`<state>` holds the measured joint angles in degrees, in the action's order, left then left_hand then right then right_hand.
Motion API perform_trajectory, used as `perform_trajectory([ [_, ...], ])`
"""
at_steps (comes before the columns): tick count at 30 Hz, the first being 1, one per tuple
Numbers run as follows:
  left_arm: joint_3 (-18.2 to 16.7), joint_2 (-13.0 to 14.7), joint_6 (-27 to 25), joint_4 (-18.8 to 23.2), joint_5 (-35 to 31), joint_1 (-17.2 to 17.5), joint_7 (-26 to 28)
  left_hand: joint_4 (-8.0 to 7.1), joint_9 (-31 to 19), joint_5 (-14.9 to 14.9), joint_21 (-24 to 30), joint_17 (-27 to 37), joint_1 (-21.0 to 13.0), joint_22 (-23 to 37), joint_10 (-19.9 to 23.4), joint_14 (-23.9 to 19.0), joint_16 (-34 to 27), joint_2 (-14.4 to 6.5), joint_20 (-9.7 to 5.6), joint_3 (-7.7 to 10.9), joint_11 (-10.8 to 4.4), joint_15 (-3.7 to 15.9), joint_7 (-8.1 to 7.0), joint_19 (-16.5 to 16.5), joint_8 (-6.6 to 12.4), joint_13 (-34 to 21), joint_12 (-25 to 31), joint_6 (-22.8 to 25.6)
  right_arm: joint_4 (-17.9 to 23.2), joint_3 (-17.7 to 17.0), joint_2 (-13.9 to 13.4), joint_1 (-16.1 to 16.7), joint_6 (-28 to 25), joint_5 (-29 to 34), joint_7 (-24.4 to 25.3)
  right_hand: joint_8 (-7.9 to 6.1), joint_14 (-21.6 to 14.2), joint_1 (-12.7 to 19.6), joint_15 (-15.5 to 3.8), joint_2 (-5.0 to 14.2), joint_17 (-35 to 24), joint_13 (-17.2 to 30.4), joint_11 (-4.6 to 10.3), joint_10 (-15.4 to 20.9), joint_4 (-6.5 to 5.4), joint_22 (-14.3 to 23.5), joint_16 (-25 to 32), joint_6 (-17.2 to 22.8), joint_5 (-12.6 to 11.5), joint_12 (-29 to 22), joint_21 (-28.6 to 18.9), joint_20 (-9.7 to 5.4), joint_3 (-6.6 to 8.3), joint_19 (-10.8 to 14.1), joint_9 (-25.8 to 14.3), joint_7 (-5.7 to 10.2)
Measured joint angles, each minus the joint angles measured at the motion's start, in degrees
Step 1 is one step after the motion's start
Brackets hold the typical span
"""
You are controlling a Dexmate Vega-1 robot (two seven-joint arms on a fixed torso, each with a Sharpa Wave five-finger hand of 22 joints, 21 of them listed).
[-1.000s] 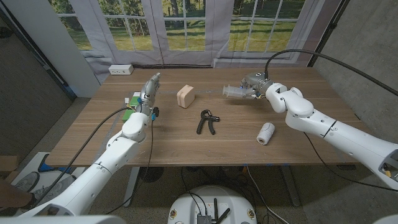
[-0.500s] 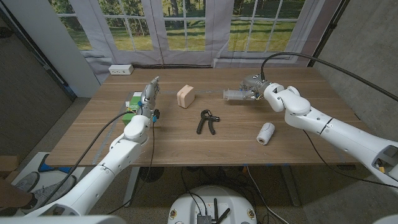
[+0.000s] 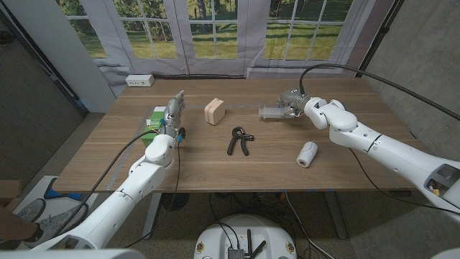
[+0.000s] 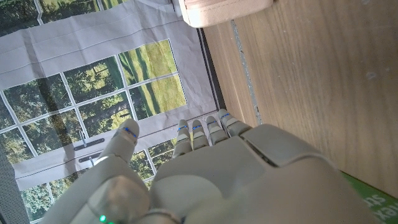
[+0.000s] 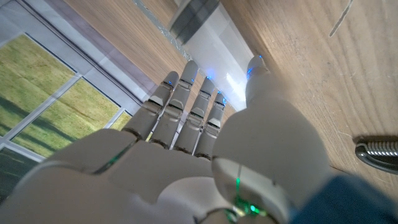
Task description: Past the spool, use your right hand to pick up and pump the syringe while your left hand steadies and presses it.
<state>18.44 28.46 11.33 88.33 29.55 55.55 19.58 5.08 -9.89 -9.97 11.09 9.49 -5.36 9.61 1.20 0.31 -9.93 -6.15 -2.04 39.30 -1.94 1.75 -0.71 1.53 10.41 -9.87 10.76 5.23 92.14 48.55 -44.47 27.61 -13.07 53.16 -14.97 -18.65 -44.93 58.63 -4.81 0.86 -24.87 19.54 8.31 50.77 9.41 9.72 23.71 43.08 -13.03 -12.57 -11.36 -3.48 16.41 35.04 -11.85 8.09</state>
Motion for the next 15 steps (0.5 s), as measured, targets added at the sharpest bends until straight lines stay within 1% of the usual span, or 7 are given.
perform_trajectory([
  [6, 0.20, -0.29, 0.13, -0.57, 0.51, -0.26, -0.28, 0.00, 0.00, 0.00, 0.00, 0.00, 0.00, 0.00, 0.00, 0.00, 0.00, 0.00, 0.00, 0.00, 0.00, 0.00, 0.00, 0.00, 0.00, 0.00, 0.00, 0.00, -1.78, 0.42, 0.51, -0.68, 1.09, -0.34, 0.53, 0.00, 0.30, 0.00, -0.31, 0.00, 0.00, -0.03, 0.03, -0.03, 0.01, 0.00, 0.00, 0.00, -0.16, 0.16, 0.00, 0.00, -0.01, 0.00, 0.03, 0.00],
  [8, 0.29, -0.53, 0.16, -0.92, 0.70, -0.37, -0.35, 0.00, 0.00, 0.00, 0.00, 0.00, 0.00, 0.00, 0.00, 0.00, 0.00, 0.00, 0.00, 0.00, 0.00, 0.00, 0.00, 0.00, 0.00, 0.00, 0.00, 0.00, -2.17, 0.54, 0.61, -0.84, 1.65, -0.54, 0.71, 0.00, 0.30, 0.00, -0.31, 0.00, -0.25, -0.02, 0.32, -0.31, 0.01, 0.00, 0.00, -0.21, -0.16, 0.21, 0.00, 0.00, -0.01, 0.00, 0.03, 0.21],
  [13, 0.33, -0.72, 0.23, -1.23, 0.99, -0.43, -0.43, 0.00, 0.00, 0.00, 0.00, -0.01, 0.00, 0.00, 0.00, 0.00, 0.00, 0.00, 0.00, 0.00, 0.00, 0.00, 0.00, 0.00, 0.00, 0.00, 0.00, 0.00, -2.98, 0.77, 0.78, -1.12, 2.09, -0.80, 0.90, 0.17, 0.71, 0.00, 0.10, 0.00, -0.09, 0.00, 0.34, -0.34, 0.07, 0.00, -0.45, -0.21, -0.16, 0.50, 0.00, 0.00, -0.07, 0.00, 0.02, 0.21],
  [15, 0.33, -0.72, 0.23, -1.23, 1.14, -0.43, -0.43, 0.00, 0.00, 0.00, 0.00, -0.01, 0.00, 0.00, 0.00, 0.00, 0.00, 0.00, 0.00, 0.00, 0.00, 0.00, 0.00, 0.00, 0.00, 0.00, 0.00, 0.00, -3.23, 0.88, 0.83, -1.20, 2.09, -0.80, 0.90, 0.25, 0.71, 0.00, 0.10, 0.00, -0.11, 0.00, 0.62, -0.62, 0.08, 0.00, -0.45, -0.52, -0.16, 0.65, 0.00, 0.00, -0.08, 0.00, 0.00, 0.52],
])
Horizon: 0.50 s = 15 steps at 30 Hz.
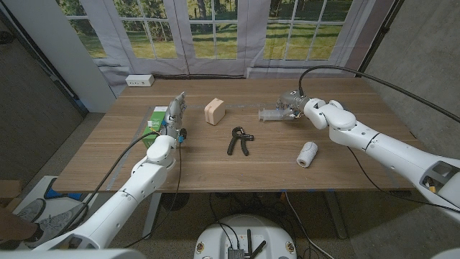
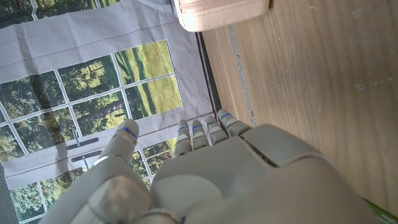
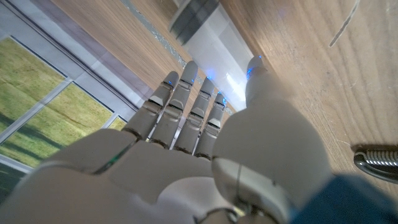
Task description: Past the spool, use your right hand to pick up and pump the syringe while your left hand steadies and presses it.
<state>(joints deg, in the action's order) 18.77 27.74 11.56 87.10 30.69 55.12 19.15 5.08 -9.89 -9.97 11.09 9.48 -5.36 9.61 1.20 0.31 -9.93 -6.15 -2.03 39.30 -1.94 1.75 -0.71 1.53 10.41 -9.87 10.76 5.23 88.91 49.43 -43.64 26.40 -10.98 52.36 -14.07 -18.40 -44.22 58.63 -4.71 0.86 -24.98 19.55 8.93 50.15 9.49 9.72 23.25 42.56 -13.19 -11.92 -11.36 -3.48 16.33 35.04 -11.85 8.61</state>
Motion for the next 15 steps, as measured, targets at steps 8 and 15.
perform_trajectory([
  [8, -0.02, 0.04, 0.00, 0.18, 0.41, 0.50, 0.18, 0.00, 0.00, 0.00, 0.00, 0.00, 0.00, 0.00, 0.00, 0.00, 0.00, 0.00, 0.00, 0.00, 0.00, 0.00, 0.00, 0.00, 0.00, 0.00, 0.00, 0.00, -0.65, 0.51, 0.03, -0.40, 0.46, -0.26, -0.35, 0.68, 0.62, 1.51, 0.21, 0.73, -0.18, 0.00, 0.31, -0.31, 0.09, 0.00, -0.48, 0.32, 0.05, 0.30, 0.00, 0.00, -0.09, 0.00, 0.16, 1.34],
  [15, -0.09, 0.14, 0.00, 0.44, 0.55, 0.73, 0.35, 0.00, 0.00, 0.00, 0.00, 0.00, 0.00, 0.00, 0.00, 0.00, 0.00, 0.00, 0.00, 0.00, 0.00, 0.00, 0.00, 0.00, 0.00, 0.00, 0.00, 0.00, -0.84, 0.91, 0.20, -0.83, 0.47, -0.29, -0.66, 1.12, 1.52, 1.51, 0.14, 0.73, -0.19, 0.00, 0.92, -0.92, 0.09, 0.00, -0.98, -0.09, 0.05, 0.47, 0.00, 0.00, -0.09, 0.00, 0.17, 2.18],
])
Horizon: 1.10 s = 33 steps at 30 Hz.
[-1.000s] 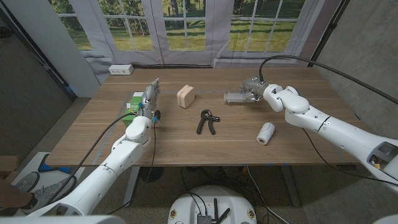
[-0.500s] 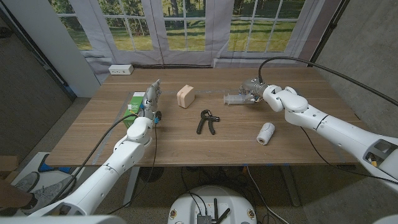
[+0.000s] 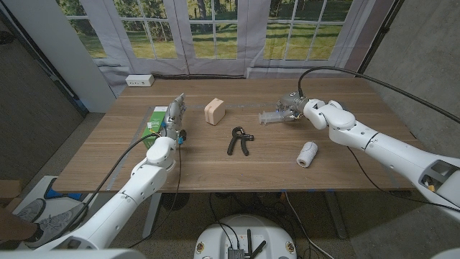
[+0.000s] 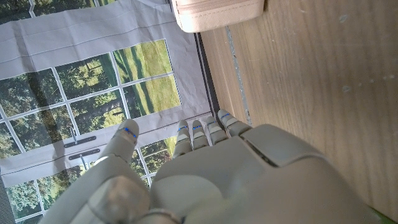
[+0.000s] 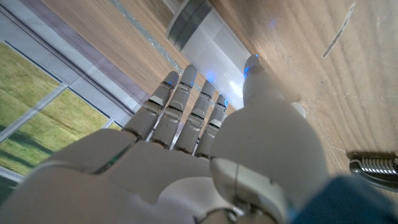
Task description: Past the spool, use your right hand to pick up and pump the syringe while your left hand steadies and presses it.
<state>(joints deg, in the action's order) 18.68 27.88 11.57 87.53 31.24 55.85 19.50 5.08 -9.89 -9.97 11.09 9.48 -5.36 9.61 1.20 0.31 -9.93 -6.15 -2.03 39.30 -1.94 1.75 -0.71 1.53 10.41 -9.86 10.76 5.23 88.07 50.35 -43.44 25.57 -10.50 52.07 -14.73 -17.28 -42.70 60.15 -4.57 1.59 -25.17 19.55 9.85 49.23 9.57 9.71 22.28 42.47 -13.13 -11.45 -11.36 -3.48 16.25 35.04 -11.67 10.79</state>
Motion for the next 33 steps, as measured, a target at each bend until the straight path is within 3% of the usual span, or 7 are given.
perform_trajectory([
  [9, -0.29, 0.37, 0.00, 1.04, 0.10, 0.99, 0.27, 0.00, 0.00, 0.00, 0.00, 0.00, 0.00, 0.00, 0.00, 0.00, 0.00, 0.00, 0.00, 0.00, 0.00, 0.00, 0.00, 0.00, 0.00, 0.00, 0.00, 0.00, 0.24, 0.48, 0.06, -0.63, 0.00, -0.03, -3.00, 1.78, 2.81, 0.90, 0.73, 0.90, 0.09, -0.37, 1.76, -1.85, -0.50, 0.00, -1.53, -1.14, 0.34, 0.88, 0.00, 0.22, -0.81, -0.22, 0.11, 2.08],
  [17, -0.46, 0.58, 0.00, 1.77, 0.21, 1.71, 0.59, 0.00, 0.00, 0.00, 0.00, -0.01, 0.00, 0.00, 0.00, 0.00, 0.00, 0.00, 0.00, 0.00, 0.00, 0.00, 0.00, 0.00, 0.00, 0.00, 0.00, 0.00, 1.05, 0.77, 0.04, -1.10, -0.13, -0.01, -6.08, 3.78, 7.05, 1.61, 1.14, 1.67, -0.09, -0.64, 1.42, -8.28, -1.20, 0.00, -2.98, -5.81, 1.11, 1.29, 0.00, 0.97, -1.99, -1.39, -0.10, 2.00],
  [23, -0.67, 0.81, -0.07, 2.52, 0.35, 2.42, 0.87, -0.09, 0.00, 0.00, 0.00, -0.01, 0.00, 0.00, 0.00, 0.00, 0.00, 0.00, 0.00, -0.09, 0.00, 0.00, 0.00, 0.00, 0.00, 0.00, 0.00, 0.00, 1.61, 0.93, -0.05, -1.30, -0.09, -0.03, -8.16, 4.82, 11.74, -1.82, 1.61, 0.49, -0.33, -0.94, 0.57, -13.58, -1.48, 0.00, -4.54, -9.60, 1.84, 1.31, 0.00, 2.26, -3.09, -2.68, -0.02, 1.91],
  [33, -0.76, 0.78, -0.09, 2.74, 0.40, 2.93, 1.10, -0.43, 0.00, 0.00, 0.00, -0.01, 0.00, 0.00, 0.00, 0.00, 0.00, 0.00, 0.00, -0.05, 0.00, 0.00, 0.00, 0.00, 0.00, 0.00, 0.00, 0.00, 2.48, 0.99, -0.20, -2.00, 0.08, -0.05, -11.78, 6.37, 19.56, -2.74, 2.03, -0.47, 0.16, -1.95, -1.64, -23.12, -1.03, 0.00, -7.70, -16.57, 2.55, 1.53, 0.67, 4.86, -3.86, -4.43, -0.01, 1.89],
])
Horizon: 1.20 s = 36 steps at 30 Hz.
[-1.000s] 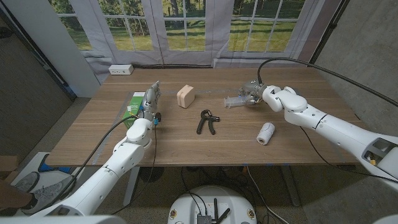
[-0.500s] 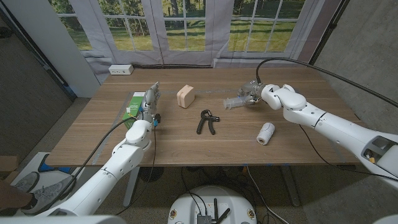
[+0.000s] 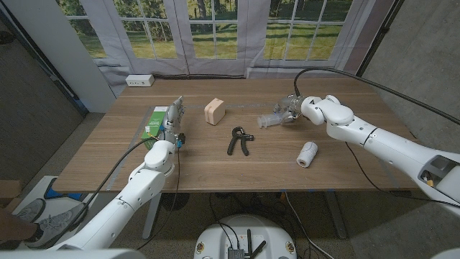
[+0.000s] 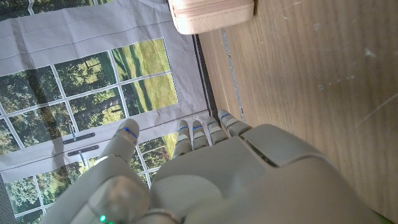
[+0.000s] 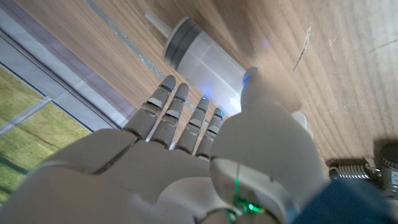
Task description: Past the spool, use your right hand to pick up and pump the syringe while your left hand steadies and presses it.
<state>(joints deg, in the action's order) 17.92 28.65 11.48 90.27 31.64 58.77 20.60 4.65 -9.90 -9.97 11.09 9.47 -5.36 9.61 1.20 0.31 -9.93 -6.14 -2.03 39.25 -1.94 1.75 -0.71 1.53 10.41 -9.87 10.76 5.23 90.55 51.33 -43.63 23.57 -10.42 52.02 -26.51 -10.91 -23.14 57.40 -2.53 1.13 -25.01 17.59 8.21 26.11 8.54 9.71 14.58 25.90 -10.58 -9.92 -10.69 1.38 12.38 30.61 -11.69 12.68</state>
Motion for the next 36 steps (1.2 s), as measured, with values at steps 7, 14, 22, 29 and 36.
perform_trajectory([
  [7, -0.07, -0.04, 0.03, 0.03, 0.08, 0.18, 0.02, -0.23, 0.00, 0.00, 0.00, 0.00, 0.00, 0.00, 0.21, 0.00, 0.00, 0.00, 0.25, 0.23, 0.21, 0.00, 0.00, 0.25, 0.00, 0.00, 0.00, 0.00, 0.16, 0.18, 0.16, -1.15, 0.42, -0.42, -3.50, 0.87, 5.68, 0.28, 1.45, -0.76, 1.00, -1.06, -1.55, -7.56, 0.24, 0.00, -2.41, -8.46, 0.17, 0.00, 0.00, 2.50, -0.23, -3.00, 0.51, -0.03],
  [14, -0.11, -0.07, 0.09, -0.04, 0.24, 0.20, 0.00, -0.23, 0.00, 0.00, 0.00, 0.00, 0.00, 0.00, 0.21, 0.00, 0.00, 0.00, 0.00, 0.23, 0.21, 0.00, 0.00, 0.62, 0.00, 0.00, 0.00, 0.00, -0.34, 0.50, 0.61, -2.65, 1.20, -1.17, -7.19, 0.87, 10.66, -0.54, 4.43, -1.58, 2.23, -2.11, -2.69, -12.94, 0.24, -0.08, -3.58, -15.16, 0.17, 0.00, 0.32, 4.78, -0.23, -6.70, 0.77, -0.21],
  [22, -0.13, -0.08, 0.15, -0.75, 0.49, -0.21, -0.56, -0.23, 0.00, 0.00, 0.00, 0.00, 0.00, 0.00, 0.21, 0.00, 0.00, 0.00, 0.00, 0.23, 0.21, 0.00, 0.00, 0.62, 0.00, 0.00, 0.00, 0.00, -1.68, 0.77, 1.26, -4.51, 2.44, -2.79, -10.38, 0.86, 16.53, -1.42, 6.76, -3.07, 4.50, -3.40, -3.58, -18.18, 0.24, -0.12, -4.24, -21.49, 0.17, 0.00, 0.54, 5.94, -0.23, -12.08, 1.03, -0.24],
  [29, -0.13, -0.10, 0.16, -1.72, 0.73, -1.08, -1.14, -0.23, 0.00, 0.00, 0.00, -0.01, 0.00, 0.00, 0.21, 0.00, 0.00, 0.00, 0.00, 0.23, 0.21, 0.00, 0.00, 0.62, 0.00, 0.00, 0.00, 0.00, -2.38, 0.81, 1.57, -5.52, 3.16, -4.49, -12.60, 0.86, 21.81, -2.40, 9.17, -4.02, 6.69, -4.58, -4.39, -23.56, -0.11, -0.39, -4.24, -27.73, 0.17, 0.00, 0.74, 7.97, -0.57, -15.79, 1.04, -0.30],
  [36, 0.06, -0.08, 0.14, -2.88, 1.09, -2.07, -2.41, -0.23, 0.00, 0.00, 0.00, 0.00, 0.00, 0.00, 0.21, 0.00, 0.00, 0.00, 0.00, 0.23, 0.21, 0.00, 0.00, 0.62, 0.00, 0.00, 0.00, 0.00, -2.76, 0.78, 1.67, -6.81, 3.31, -6.50, -14.63, 0.86, 26.99, -4.62, 11.42, -3.53, 8.37, -5.36, -4.84, -27.83, -0.66, -0.22, -4.23, -32.00, 0.17, 0.00, 0.73, 10.40, -0.61, -19.04, 1.03, -0.35],
])
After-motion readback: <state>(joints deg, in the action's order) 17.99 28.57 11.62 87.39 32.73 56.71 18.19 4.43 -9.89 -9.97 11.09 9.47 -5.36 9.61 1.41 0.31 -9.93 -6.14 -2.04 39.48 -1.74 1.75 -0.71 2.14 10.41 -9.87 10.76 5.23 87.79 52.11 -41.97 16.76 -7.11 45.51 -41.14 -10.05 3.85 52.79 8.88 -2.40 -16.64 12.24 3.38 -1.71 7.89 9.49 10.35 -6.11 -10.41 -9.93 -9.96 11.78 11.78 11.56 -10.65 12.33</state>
